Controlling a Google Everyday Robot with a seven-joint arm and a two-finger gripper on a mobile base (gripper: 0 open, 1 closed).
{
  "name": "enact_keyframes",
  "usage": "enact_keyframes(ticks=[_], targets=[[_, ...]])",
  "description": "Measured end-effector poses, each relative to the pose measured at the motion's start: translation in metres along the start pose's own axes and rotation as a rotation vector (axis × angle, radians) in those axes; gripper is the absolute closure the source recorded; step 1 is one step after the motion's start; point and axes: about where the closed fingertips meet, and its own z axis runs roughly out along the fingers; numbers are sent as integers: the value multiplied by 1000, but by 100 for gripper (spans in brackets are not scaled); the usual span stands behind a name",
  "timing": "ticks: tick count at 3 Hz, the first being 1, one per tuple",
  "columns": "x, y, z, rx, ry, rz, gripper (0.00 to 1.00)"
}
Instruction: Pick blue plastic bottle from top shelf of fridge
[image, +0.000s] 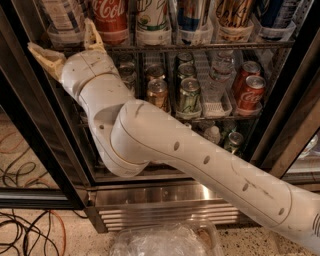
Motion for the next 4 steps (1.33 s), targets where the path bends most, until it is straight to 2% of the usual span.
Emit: enact_keyframes(ticks=[1,2,3,4], targets=[[0,0,0,0,0,0,21],[-2,-6,24,-21,-11,25,20],[1,-12,39,-45,-12,9,23],[2,-15,44,-42,-13,1,22]])
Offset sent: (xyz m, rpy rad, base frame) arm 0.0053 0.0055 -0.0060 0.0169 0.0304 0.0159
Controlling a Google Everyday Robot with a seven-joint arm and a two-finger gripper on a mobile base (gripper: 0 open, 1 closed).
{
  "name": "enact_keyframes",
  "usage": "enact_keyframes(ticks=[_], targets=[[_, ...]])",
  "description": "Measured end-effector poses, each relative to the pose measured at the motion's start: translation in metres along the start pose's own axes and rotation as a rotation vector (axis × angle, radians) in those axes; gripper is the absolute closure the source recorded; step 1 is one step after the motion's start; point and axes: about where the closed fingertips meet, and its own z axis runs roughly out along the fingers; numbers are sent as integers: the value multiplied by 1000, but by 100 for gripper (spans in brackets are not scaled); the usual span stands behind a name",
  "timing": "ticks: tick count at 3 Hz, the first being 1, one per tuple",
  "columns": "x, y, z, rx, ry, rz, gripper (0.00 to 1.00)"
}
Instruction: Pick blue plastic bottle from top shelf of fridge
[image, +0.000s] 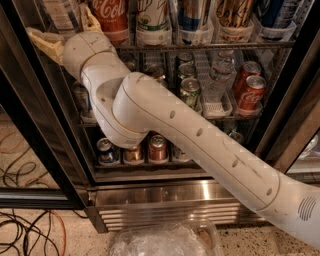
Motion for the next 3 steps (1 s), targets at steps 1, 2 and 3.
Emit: enact_keyframes(ticks=[1,2,3], targets=[[1,-9,4,20,-1,-9,22],[2,-17,6,36,-3,-18,23],[1,-25,11,61,-5,-38,23]])
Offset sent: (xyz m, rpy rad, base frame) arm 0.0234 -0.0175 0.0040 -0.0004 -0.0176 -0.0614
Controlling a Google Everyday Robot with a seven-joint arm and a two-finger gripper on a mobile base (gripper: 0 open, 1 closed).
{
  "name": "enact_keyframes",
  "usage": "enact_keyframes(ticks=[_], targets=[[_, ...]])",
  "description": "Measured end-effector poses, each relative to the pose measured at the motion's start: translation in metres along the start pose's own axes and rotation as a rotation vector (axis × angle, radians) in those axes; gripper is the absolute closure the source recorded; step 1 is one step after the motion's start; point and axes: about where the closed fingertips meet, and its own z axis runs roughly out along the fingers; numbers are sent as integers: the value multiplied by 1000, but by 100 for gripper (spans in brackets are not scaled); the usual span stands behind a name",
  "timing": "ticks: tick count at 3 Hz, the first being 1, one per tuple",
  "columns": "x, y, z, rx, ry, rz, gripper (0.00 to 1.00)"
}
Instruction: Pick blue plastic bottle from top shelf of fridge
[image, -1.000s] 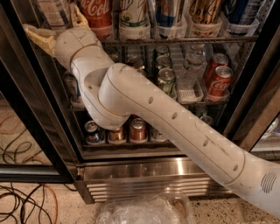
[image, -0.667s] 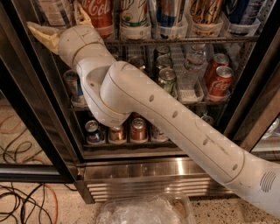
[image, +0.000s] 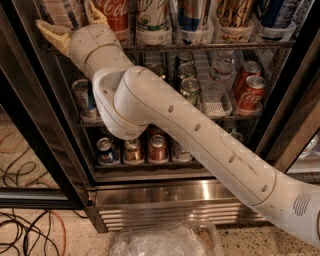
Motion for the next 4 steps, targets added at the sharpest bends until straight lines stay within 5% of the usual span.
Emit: enact_keyframes(ticks=[3,4], targets=[[-4,17,16,-41,-23,18,25],[-4,18,16,-42,-23,19,48]])
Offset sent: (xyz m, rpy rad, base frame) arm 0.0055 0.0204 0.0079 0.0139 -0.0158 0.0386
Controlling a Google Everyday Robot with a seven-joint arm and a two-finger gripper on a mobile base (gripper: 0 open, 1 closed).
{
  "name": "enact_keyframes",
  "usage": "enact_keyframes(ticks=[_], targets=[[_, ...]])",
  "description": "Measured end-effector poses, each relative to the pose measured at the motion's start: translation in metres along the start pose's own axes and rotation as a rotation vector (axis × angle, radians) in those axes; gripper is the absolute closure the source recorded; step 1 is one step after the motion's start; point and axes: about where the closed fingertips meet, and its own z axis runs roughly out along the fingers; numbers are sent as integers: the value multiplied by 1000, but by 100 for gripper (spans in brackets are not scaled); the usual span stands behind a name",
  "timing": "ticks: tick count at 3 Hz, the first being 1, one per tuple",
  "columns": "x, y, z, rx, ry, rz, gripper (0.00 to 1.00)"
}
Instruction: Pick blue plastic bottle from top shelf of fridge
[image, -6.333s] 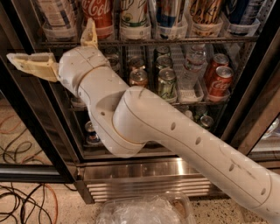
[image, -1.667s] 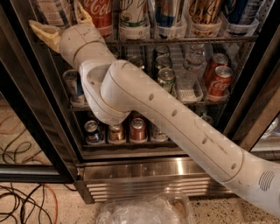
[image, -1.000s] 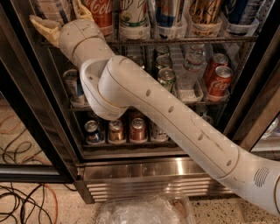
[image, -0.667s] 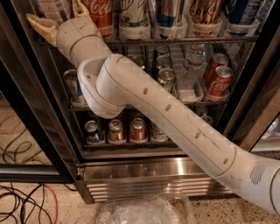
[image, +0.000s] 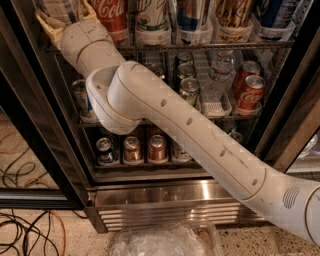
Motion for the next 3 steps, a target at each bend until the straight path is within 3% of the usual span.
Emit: enact_keyframes(ticks=[2,3], targets=[[0,0,0,0,0,0,95],[0,0,0,0,0,0,100]])
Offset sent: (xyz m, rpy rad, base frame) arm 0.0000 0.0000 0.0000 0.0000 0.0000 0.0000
